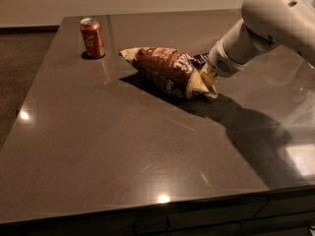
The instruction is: Move brown chip bag near rxbar chocolate
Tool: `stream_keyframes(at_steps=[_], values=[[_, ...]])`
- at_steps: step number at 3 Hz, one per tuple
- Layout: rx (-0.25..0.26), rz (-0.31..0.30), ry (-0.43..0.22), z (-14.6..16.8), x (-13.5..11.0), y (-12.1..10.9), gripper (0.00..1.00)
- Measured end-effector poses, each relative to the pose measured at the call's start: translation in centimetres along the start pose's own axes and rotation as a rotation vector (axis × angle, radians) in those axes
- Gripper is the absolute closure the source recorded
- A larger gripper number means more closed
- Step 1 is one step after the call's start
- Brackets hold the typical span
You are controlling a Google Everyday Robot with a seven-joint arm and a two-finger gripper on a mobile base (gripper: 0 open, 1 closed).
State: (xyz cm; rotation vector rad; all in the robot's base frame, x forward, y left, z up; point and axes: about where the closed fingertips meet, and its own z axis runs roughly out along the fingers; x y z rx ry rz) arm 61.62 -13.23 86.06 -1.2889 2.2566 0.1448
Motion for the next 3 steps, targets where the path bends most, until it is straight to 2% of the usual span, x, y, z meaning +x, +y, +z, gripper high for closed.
stream_keyframes(at_steps=[1, 3], values=[[0.023, 0.015, 0.011, -0.31, 0.66, -0.96, 0.82], [-0.007, -0.008, 0.005, 0.17, 0.34, -0.56, 0.35]])
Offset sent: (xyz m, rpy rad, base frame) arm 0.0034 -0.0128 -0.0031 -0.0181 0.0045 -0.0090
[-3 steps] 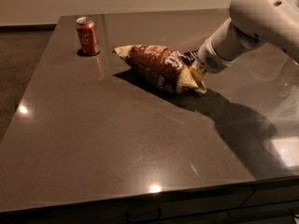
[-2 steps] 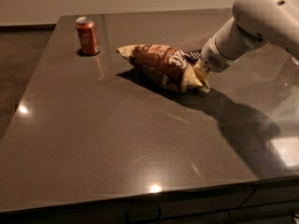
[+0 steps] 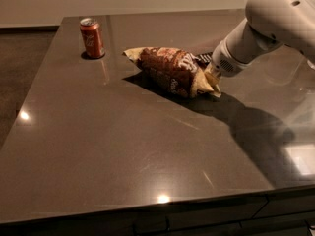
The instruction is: Move brown chip bag near rxbar chocolate
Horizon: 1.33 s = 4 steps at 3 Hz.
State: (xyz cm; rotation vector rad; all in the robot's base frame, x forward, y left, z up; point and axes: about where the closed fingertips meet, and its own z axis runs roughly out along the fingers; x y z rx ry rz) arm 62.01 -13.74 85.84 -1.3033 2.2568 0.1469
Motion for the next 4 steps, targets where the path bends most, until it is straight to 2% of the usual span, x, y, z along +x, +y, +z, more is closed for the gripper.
stream_keyframes(at_steps=[1, 2, 4], values=[[-0.027, -0.013, -0.009, -0.2, -0.4, 0.1, 0.12], [-0.038, -0.014, -0.008, -0.7, 0.0, -0.2, 0.0], [-0.039, -0.002, -0.003, -3.5, 2.1, -1.6, 0.0]])
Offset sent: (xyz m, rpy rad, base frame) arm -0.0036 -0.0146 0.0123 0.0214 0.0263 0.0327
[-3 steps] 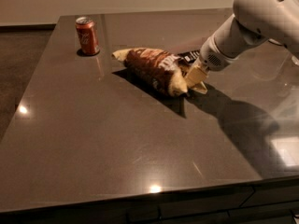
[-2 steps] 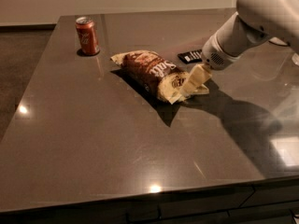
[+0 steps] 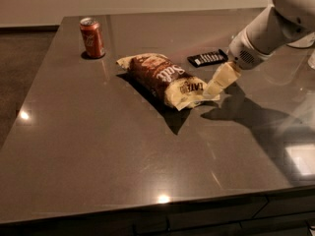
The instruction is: Move brown chip bag near rxbar chocolate
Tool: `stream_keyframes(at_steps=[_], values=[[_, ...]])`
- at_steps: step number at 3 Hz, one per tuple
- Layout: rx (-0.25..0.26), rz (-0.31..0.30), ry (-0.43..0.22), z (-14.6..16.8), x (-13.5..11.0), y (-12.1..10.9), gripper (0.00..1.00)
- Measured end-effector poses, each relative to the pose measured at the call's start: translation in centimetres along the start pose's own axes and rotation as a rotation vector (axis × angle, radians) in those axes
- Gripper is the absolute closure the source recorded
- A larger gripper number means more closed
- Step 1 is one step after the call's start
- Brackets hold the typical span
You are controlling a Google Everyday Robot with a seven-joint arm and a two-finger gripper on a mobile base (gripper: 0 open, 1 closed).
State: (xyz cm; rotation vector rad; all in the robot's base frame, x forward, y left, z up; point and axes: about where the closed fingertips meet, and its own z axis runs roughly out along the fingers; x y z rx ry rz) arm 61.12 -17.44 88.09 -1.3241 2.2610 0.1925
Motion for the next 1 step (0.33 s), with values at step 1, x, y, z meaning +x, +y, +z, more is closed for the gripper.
stream_keyframes(at_steps=[1], values=[[0.0, 0.0, 0.0, 0.01, 0.0, 0.0, 0.0]])
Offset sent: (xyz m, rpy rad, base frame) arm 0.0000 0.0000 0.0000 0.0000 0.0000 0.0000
